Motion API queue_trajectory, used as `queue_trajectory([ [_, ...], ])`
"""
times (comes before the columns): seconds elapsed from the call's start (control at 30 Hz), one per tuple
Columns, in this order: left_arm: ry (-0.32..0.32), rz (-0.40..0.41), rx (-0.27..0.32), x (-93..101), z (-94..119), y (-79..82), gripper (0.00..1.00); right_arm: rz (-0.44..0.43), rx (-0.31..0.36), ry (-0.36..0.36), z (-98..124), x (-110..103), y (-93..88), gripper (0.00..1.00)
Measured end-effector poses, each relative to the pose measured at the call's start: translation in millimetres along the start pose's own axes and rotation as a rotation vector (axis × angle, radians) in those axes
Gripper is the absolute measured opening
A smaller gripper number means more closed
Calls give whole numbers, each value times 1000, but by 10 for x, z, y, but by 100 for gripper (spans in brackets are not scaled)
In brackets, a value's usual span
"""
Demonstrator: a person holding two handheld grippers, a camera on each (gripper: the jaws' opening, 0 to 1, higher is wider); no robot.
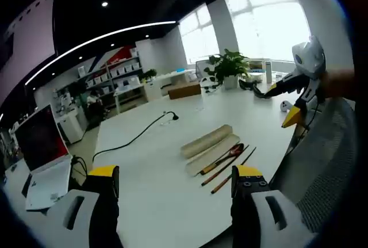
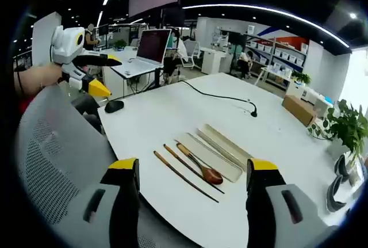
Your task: Arrange the utensils inside the cutlery case until each visible utensil rests in its matching compartment.
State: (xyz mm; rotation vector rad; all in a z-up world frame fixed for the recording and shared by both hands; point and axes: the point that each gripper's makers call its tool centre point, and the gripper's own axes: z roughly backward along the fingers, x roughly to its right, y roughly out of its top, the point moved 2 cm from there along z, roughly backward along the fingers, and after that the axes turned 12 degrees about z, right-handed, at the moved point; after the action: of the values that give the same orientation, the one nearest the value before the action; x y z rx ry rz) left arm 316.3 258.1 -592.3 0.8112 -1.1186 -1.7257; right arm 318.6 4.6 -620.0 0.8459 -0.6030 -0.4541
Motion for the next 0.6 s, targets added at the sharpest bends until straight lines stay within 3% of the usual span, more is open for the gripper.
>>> queue_trajectory([
  [0.33,-3,-11,2,13,3,9,80,-12,3,-10,14,19,-4,75],
  [0.6,-2,-22,-7,5,2,-8,79,35,-17,-40,19,51,-8,75],
])
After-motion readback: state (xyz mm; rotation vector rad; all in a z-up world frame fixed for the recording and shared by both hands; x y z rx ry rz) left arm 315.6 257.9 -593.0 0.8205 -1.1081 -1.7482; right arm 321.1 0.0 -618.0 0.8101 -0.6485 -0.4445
